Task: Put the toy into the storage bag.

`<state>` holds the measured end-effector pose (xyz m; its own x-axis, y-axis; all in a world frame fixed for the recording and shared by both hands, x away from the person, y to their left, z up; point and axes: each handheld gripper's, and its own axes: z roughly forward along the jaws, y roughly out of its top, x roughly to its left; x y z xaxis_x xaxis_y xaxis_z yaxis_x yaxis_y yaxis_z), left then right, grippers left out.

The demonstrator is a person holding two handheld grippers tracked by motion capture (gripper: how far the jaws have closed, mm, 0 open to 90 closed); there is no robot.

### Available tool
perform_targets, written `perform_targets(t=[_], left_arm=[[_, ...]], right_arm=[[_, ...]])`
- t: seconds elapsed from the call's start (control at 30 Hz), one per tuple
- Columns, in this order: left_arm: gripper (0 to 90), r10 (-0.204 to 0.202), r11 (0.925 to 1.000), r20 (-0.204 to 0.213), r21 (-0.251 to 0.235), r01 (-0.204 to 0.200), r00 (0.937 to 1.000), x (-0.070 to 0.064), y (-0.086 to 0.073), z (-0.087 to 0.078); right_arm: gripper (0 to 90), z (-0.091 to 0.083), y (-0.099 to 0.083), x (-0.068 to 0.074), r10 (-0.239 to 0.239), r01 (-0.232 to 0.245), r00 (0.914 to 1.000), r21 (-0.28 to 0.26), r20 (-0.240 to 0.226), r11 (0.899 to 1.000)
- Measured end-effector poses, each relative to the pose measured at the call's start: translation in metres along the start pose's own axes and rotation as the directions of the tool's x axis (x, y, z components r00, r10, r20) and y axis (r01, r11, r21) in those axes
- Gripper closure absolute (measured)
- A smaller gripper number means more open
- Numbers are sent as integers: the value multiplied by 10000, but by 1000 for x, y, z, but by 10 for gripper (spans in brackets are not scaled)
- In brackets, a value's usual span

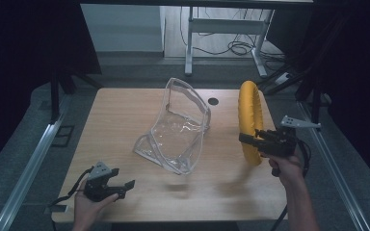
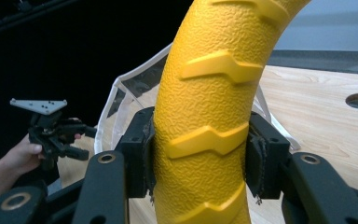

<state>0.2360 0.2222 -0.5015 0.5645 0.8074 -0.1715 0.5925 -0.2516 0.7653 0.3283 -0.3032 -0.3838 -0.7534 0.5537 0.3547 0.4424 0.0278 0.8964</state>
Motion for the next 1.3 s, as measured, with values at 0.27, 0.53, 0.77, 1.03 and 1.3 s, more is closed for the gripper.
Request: perform_targets(t=[0.27,0.53,0.77,1.03,1.3], left_arm=[[188,-20,10000,11,23,20,10000,0,0,1],[188,-17,10000,27,39,17,10000,-1,0,1],[188,25,10000,25,55,-25,10000,0,0,1],[188,13,10000,27,57,-13,10000,-1,-1,2],[188,37,10000,39,80,-37,10000,-1,-1,3]], right_arm=[[506,6,-2,2,216,-213,9997,-299,113,9993],[506,8,-3,3,468,-447,9986,-799,240,9958],[505,11,-1,10,516,-468,9981,-1334,328,9900],[505,13,4,18,468,-426,9987,-1657,218,9853],[505,15,14,34,251,-238,9997,-2075,34,9779]])
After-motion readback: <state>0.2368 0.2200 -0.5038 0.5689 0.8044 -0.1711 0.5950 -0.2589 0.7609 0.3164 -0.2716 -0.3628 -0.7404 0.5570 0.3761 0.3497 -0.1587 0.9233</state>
